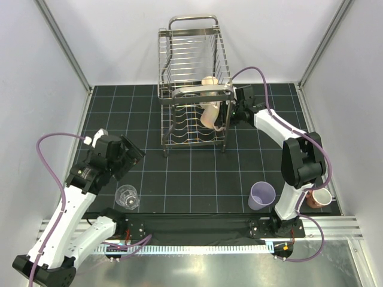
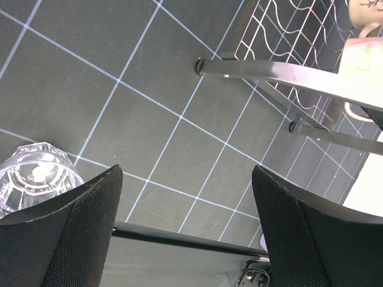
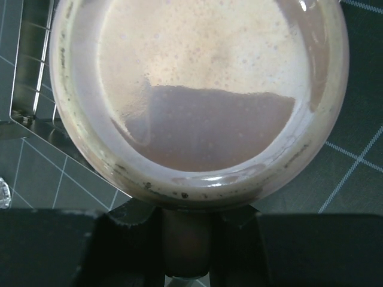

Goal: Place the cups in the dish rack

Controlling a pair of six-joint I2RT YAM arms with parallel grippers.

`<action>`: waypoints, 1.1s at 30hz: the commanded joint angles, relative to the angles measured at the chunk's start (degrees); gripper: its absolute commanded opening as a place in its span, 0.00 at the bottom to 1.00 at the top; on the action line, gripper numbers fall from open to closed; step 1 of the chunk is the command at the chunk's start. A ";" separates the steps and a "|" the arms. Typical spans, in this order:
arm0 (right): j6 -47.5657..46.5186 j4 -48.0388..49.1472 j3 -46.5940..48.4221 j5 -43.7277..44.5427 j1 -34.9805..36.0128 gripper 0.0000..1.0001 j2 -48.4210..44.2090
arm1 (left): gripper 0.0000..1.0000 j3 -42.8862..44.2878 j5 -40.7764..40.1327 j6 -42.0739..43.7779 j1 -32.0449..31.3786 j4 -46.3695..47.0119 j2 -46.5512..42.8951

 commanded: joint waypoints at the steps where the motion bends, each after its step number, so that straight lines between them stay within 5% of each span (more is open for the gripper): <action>1: -3.15 4.59 4.93 1.84 0.32 0.21 -1.09 | 0.85 -0.44 -2.02 -1.59 -0.08 0.24 -1.50; 7: -2.80 4.32 4.32 1.58 0.41 0.36 -0.65 | 0.85 -1.06 -2.55 -2.47 -0.08 0.06 -1.95; 17: -1.13 4.67 1.16 0.35 0.76 0.41 -3.46 | 0.85 0.17 -5.62 -4.05 -0.08 -3.36 -1.51; 33: 4.50 0.02 -7.19 7.20 -4.59 0.63 -15.84 | 0.86 -1.23 -6.15 -13.01 -0.08 -12.24 5.26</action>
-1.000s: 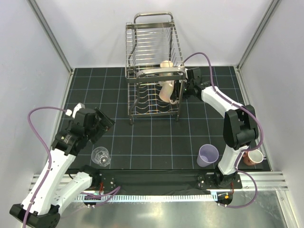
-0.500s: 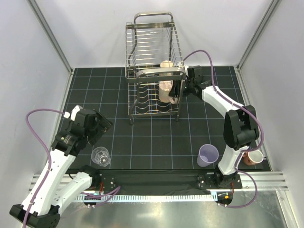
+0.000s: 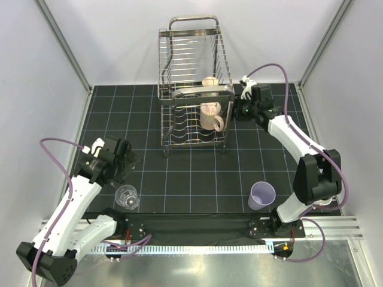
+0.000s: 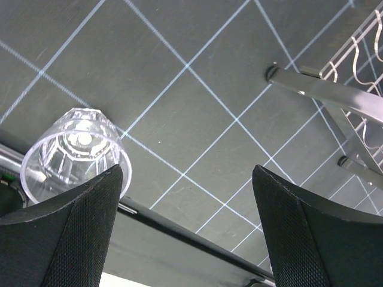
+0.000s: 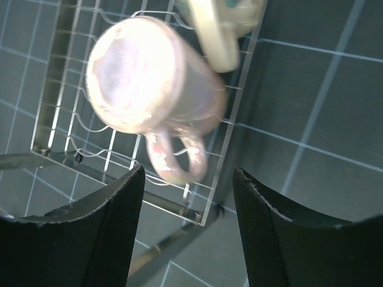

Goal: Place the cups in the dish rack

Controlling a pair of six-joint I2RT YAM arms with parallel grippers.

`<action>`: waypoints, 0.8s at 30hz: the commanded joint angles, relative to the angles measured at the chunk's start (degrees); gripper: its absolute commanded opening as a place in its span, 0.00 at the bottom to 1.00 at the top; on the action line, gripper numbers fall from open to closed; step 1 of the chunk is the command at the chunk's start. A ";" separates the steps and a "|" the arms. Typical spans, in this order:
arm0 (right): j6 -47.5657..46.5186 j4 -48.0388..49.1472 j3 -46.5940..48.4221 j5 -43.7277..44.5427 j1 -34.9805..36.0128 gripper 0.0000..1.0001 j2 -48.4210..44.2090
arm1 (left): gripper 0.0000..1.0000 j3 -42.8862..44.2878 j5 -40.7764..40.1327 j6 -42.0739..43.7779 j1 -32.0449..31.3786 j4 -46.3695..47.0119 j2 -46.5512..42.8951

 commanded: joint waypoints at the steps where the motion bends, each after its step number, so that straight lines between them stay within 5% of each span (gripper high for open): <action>1: 1.26 -4.57 -1.84 2.81 -1.80 0.63 -5.51 | 0.86 -1.30 -0.75 -3.88 -0.08 -2.69 0.27; 15: 4.96 -11.87 -16.69 7.30 -4.62 0.63 -22.82 | 0.83 -6.05 0.83 -6.70 -0.08 -2.51 0.89; 24: 8.46 -24.43 -18.55 17.57 6.32 0.61 -34.07 | 0.78 -2.37 2.49 8.76 -0.08 4.60 -2.53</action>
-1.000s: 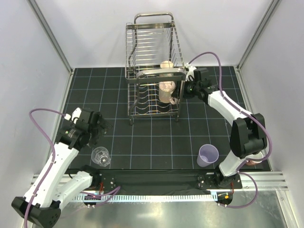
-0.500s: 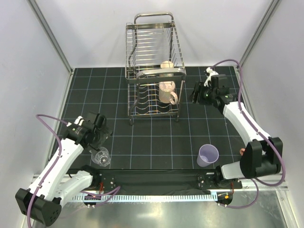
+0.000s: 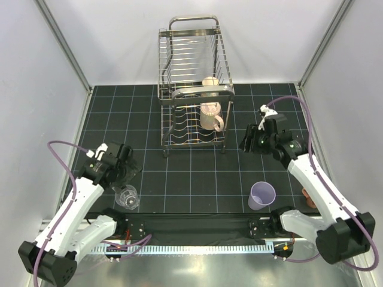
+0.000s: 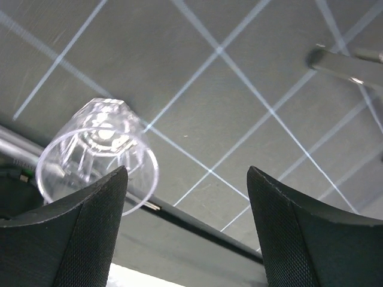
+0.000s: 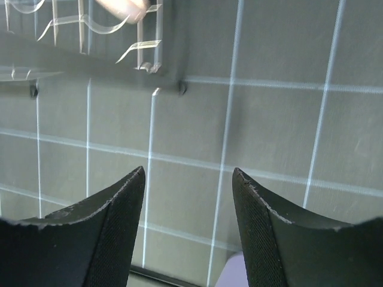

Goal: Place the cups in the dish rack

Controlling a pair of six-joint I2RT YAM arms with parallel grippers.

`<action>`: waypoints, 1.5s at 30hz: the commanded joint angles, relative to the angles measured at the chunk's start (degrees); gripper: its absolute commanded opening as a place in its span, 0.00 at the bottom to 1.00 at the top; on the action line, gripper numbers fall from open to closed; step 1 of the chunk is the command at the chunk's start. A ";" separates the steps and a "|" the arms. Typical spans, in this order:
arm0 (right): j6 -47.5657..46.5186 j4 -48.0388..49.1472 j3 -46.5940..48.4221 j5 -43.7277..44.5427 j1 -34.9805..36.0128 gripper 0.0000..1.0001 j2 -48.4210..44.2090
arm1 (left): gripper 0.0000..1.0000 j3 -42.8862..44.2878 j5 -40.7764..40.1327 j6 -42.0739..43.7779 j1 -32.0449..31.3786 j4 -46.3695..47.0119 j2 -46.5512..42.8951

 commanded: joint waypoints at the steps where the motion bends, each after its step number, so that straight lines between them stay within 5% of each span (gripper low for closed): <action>1: 5.01 -6.93 1.12 8.26 7.71 0.61 -4.47 | 0.79 3.56 1.32 9.14 -0.08 5.89 -3.45; 7: 12.40 -19.76 4.91 16.45 20.89 0.61 -6.40 | 0.83 2.52 11.75 19.17 -0.08 18.98 -8.99; 16: 20.58 -29.70 6.40 32.33 22.15 0.60 -9.83 | 0.84 2.86 23.55 23.74 -0.08 25.85 -6.63; 19: 19.63 -30.50 10.17 33.69 16.46 0.57 -7.90 | 0.83 3.12 25.40 24.18 -0.08 26.20 -5.05; 25: 13.74 -26.99 13.17 27.03 -6.21 0.57 -6.23 | 0.84 3.04 26.37 23.75 -0.08 26.56 -5.48; 30: 13.46 -23.82 9.14 18.84 -27.10 0.56 -2.90 | 0.84 3.12 28.57 24.27 -0.08 27.87 -4.96; 34: 16.36 -24.86 7.28 19.44 -36.53 0.54 0.00 | 0.84 3.92 31.99 23.92 -0.08 29.28 -3.73; 45: 18.74 -24.17 2.01 24.46 -45.53 0.53 -2.45 | 0.83 5.67 35.60 24.19 -0.08 29.37 -2.15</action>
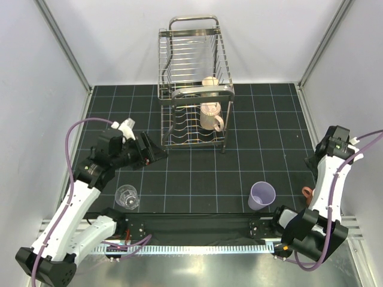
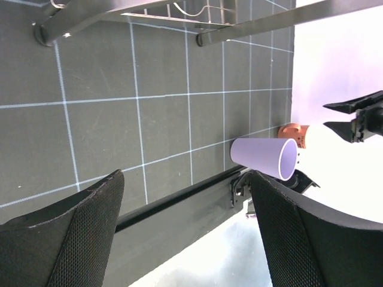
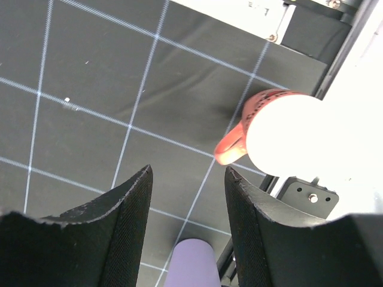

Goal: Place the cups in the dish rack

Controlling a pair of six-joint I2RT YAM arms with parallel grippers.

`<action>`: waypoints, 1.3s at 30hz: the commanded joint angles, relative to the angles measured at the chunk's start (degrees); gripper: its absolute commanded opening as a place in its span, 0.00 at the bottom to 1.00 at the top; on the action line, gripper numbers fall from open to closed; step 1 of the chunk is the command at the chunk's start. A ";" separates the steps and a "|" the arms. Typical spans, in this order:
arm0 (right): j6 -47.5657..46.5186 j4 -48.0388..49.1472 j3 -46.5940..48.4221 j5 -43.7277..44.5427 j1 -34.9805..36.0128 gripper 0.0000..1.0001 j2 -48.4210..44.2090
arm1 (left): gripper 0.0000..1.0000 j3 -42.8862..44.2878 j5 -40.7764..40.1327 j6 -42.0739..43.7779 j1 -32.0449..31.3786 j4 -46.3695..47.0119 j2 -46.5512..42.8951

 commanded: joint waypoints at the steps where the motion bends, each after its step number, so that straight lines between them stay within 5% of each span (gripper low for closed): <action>1: 2.08 0.51 -0.55 2.95 -1.20 0.53 -1.18 | 0.83 2.83 2.60 0.93 -0.08 2.51 0.13; 28: 4.55 10.44 -11.62 8.68 -7.27 0.52 -0.40 | 0.83 2.31 4.88 0.58 -0.08 3.03 0.66; 34: 4.55 12.46 -12.94 8.67 -7.71 0.46 2.33 | 0.83 2.48 5.59 0.67 -0.08 2.60 0.57; 39: 4.02 14.30 -13.91 7.70 -7.62 0.30 2.42 | 0.83 2.83 5.50 0.49 -0.08 2.24 0.13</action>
